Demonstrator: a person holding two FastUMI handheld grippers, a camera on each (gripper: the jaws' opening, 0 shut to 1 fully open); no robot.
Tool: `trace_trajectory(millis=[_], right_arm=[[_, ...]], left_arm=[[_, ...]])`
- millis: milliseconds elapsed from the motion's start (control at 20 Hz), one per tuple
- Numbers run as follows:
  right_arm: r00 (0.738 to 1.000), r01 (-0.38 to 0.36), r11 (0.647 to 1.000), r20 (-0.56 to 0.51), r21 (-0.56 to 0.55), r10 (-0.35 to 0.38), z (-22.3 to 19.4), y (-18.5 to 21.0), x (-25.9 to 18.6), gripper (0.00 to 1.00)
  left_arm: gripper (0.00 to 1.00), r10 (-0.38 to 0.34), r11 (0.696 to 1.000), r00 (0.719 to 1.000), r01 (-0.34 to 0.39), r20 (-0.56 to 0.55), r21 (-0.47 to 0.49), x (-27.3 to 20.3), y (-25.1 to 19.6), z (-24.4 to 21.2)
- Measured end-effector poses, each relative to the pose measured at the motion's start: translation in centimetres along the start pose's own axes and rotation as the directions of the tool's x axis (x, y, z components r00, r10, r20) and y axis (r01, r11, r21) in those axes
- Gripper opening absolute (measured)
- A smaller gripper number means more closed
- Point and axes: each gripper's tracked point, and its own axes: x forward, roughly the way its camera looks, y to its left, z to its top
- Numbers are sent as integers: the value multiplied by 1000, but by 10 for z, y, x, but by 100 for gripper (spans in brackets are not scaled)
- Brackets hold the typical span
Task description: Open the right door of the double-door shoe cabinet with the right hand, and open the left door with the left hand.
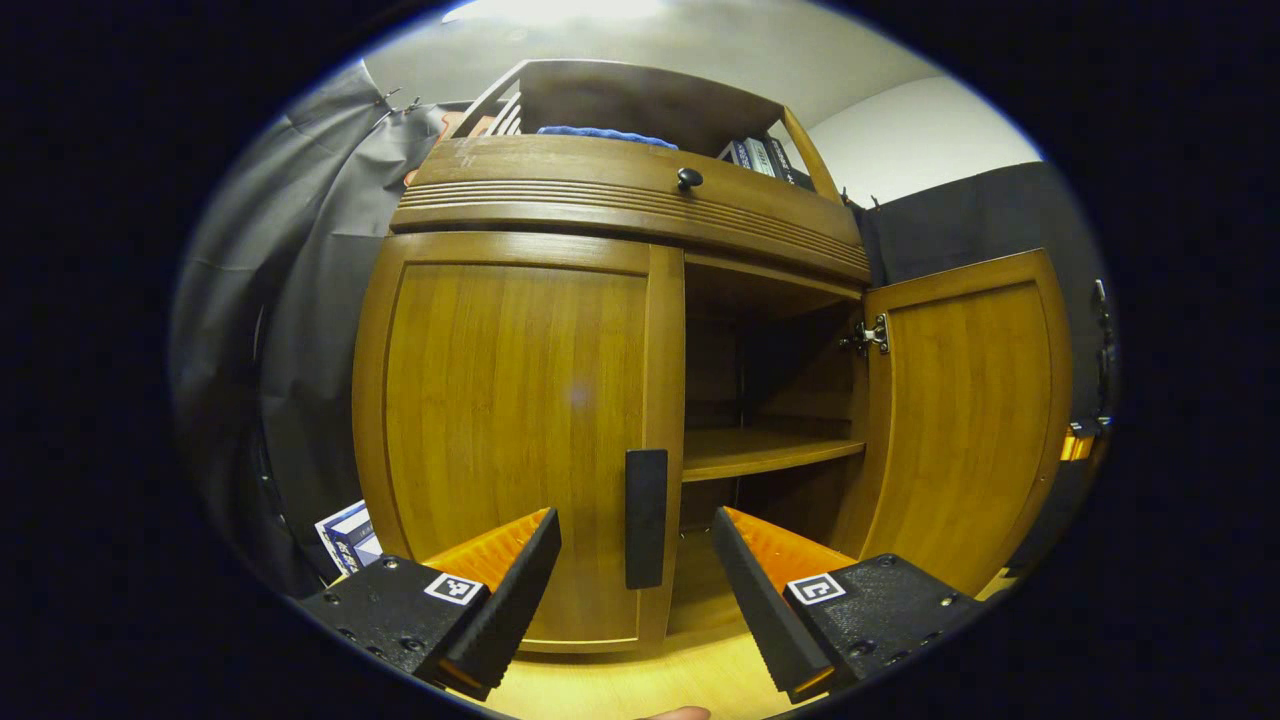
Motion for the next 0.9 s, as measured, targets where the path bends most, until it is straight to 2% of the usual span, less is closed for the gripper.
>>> trace_trajectory(millis=[50,100,200,300,400,450,500,650,800,850,900], right_arm=[[1000,-2,1000,6,2,2,0,0,-1,6],[1000,0,1000,14,-1,0,1,2,-2,5],[1000,9,1000,29,-9,-9,1,5,-3,5],[998,59,998,36,-17,-58,3,1,-12,6],[995,95,995,24,-8,-95,1,-2,-14,40],[993,116,993,26,-3,-116,3,-3,-20,40],[988,149,989,36,-8,-149,5,-7,-25,41],[965,244,970,94,1,-243,18,-18,-52,69],[948,262,962,167,78,-272,38,-7,-75,95],[942,265,960,189,93,-279,42,-3,-84,99],[941,252,962,207,105,-269,46,5,-91,95]], left_arm=[[95,1,1000,1000,-1,-2,2,2,-2,-2],[91,2,1000,1000,-2,-7,9,3,-3,-6],[91,-6,1000,1000,6,-8,26,8,-7,-9],[91,-14,999,1000,14,2,46,14,-9,-10],[91,-11,999,1000,10,21,48,21,-8,-10],[95,-14,999,1000,13,24,45,25,-8,-11],[91,-19,999,1000,18,24,43,28,-8,-13],[92,-20,999,1000,19,18,45,44,-7,-17],[91,-5,999,1000,5,-7,40,55,-4,-32],[91,0,999,1000,0,-6,51,60,-2,-34],[91,21,998,1000,-21,-2,62,68,3,-34]])
